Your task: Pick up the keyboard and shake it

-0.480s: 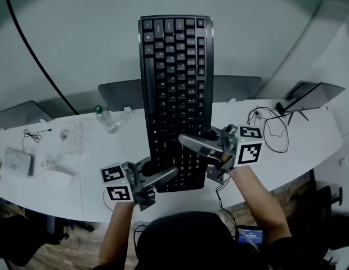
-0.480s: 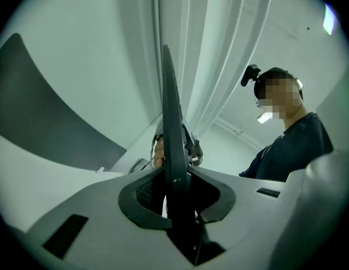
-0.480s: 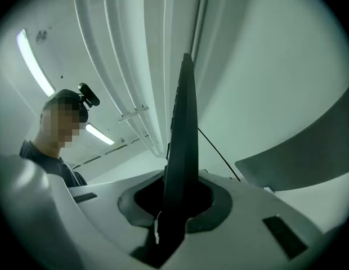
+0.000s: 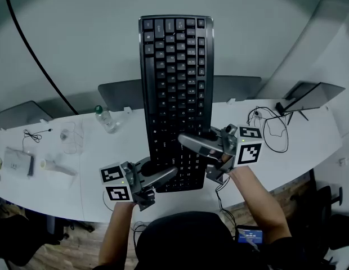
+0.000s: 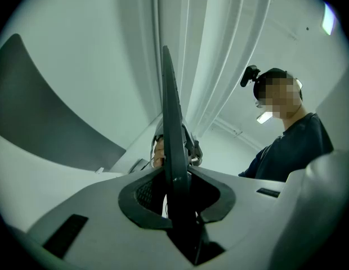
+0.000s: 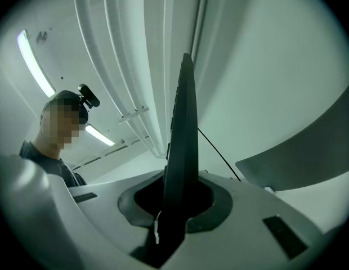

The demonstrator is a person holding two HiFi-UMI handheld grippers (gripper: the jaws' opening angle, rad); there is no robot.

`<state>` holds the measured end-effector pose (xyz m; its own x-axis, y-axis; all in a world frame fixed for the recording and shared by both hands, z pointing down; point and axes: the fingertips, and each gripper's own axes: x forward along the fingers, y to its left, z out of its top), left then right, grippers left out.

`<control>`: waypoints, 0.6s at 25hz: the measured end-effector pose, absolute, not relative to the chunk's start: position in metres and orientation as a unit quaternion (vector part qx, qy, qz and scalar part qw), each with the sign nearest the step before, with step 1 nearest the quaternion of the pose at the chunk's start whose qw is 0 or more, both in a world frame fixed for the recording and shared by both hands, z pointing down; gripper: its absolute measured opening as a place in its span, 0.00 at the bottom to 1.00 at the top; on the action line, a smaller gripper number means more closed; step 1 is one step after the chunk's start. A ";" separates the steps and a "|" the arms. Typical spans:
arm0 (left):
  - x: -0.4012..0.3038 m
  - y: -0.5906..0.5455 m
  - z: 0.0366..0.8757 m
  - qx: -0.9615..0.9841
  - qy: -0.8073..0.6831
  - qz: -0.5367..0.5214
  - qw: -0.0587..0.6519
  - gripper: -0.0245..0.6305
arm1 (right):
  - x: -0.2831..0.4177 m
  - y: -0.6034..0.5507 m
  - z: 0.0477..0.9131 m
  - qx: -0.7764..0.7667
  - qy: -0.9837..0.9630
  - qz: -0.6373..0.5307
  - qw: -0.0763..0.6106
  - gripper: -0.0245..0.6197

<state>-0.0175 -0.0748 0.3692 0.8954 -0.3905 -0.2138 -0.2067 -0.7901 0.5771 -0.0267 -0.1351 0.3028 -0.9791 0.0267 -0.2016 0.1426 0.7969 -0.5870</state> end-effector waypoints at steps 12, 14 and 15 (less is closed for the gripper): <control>-0.025 -0.073 0.367 0.934 -0.172 -0.173 0.260 0.19 | -0.027 -0.135 0.302 0.032 0.939 -0.325 0.112 0.16; -0.026 -0.072 0.366 0.935 -0.178 -0.172 0.253 0.19 | -0.028 -0.135 0.302 0.027 0.939 -0.324 0.113 0.16; -0.027 -0.072 0.366 0.936 -0.180 -0.172 0.250 0.19 | -0.028 -0.135 0.302 0.025 0.939 -0.323 0.114 0.16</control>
<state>-0.0268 -0.0725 0.3659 0.8758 -0.4237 -0.2312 -0.2517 -0.8097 0.5301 -0.0278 -0.1352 0.3023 -0.9729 -0.0256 -0.2299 0.1213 0.7899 -0.6011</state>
